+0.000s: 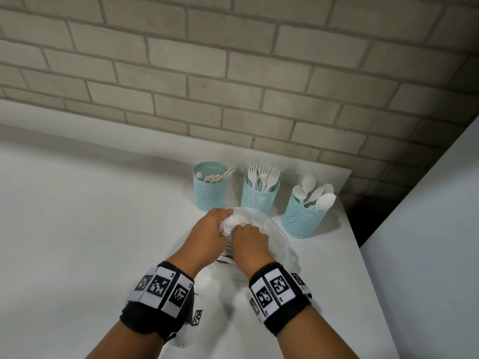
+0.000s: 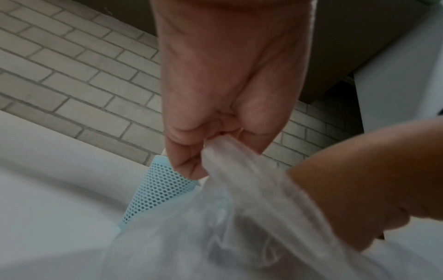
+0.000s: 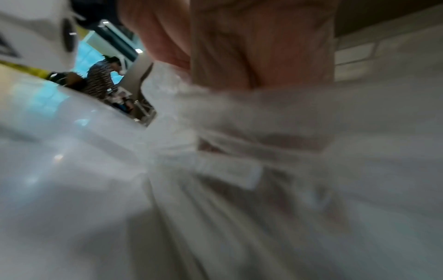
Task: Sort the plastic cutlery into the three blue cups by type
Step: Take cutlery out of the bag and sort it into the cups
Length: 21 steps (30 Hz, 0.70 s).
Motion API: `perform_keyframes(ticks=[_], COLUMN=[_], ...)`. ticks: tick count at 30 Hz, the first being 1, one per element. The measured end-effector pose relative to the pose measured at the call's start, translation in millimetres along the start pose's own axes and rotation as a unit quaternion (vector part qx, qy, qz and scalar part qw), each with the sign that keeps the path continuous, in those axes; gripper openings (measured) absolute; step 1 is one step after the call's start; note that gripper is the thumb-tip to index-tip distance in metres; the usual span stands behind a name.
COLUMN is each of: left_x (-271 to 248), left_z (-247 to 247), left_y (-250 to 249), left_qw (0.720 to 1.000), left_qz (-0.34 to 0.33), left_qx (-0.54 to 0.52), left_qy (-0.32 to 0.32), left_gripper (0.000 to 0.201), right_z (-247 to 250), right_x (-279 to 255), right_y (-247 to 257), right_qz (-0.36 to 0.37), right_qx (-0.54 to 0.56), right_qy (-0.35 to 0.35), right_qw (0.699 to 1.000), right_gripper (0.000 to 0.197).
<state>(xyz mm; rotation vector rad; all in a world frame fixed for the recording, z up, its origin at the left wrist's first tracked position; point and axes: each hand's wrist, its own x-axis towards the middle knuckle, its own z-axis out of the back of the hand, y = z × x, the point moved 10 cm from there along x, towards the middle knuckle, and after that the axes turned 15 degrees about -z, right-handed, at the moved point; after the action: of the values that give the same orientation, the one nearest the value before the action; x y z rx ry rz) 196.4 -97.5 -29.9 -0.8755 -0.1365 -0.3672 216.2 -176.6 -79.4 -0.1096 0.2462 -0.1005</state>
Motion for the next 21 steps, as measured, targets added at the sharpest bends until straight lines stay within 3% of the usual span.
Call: perform_keyframes(ticks=[3,15,21], left_x=[-1,-6,-9], left_z=[-3,13,20], left_y=[0,0,2], left_qw=[1.000,1.000,0.999], left_qz=[0.003,0.013,0.028], left_qx=[-0.002,-0.007,-0.014], left_qy=[0.004,-0.010,-0.013], left_gripper=[0.059,0.058,0.057], right_z=[-1,22,27], right_x=[1,-14,-13], right_y=[-2,-4,-27], right_qz=[0.004,0.056,0.034], right_qx=[0.022,0.056,0.164], right_qy=[0.028,-0.058,-0.025], right_qw=[0.999,0.995,0.986], right_gripper=[0.042,0.024,0.035])
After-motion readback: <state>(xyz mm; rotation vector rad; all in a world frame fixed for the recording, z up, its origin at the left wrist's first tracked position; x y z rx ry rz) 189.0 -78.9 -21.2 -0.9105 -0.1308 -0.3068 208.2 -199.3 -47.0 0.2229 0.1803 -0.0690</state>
